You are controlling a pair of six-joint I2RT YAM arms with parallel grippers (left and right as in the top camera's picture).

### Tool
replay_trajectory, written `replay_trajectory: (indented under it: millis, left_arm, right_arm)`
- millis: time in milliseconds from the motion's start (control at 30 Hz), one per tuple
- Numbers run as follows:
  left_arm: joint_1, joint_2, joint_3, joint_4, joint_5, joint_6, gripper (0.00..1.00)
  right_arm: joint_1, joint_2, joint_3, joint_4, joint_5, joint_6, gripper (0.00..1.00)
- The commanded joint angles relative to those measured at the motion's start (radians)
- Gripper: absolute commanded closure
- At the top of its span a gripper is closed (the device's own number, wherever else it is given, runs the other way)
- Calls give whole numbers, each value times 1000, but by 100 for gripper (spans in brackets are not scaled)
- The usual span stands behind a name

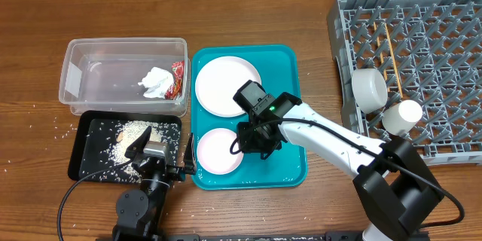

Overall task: Sort waste into correct bins and load items into the dishwasher
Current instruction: 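Grasp the small white bowl on the teal tray with right gripper, then place the small white bowl upside down in the grey rack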

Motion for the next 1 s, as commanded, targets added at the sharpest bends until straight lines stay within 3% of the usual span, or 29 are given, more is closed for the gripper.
replay_trajectory:
  millis: [0, 100, 400, 467, 633, 767, 867, 900, 967]
  left_arm:
    - [12, -10, -5, 1, 7, 19, 0]
    - [12, -10, -5, 1, 7, 19, 0]
    - [12, -10, -5, 1, 7, 19, 0]
    - [12, -10, -5, 1, 7, 19, 0]
    - [12, -10, -5, 1, 7, 19, 0]
    - [12, -10, -5, 1, 7, 19, 0]
    - [12, -10, -5, 1, 7, 19, 0]
    - [12, -10, -5, 1, 7, 19, 0]
    - [12, -10, -5, 1, 7, 19, 0]
  right_arm:
    - [-1, 4, -5, 6, 34, 21, 77]
    - [11, 4, -5, 29, -2, 26, 76]
    - [64, 9, -32, 34, 139, 174, 80]
    - [64, 14, -33, 42, 138, 177, 94]
    - [35, -10, 8, -20, 214, 147, 96]
    - [-17, -114, 121, -166, 525, 111, 96]
    - [-82, -217, 266, -290, 981, 84, 96]
    - [-134, -245, 319, -282, 1222, 7, 96]
    - [-216, -245, 332, -175, 1409, -114, 96]
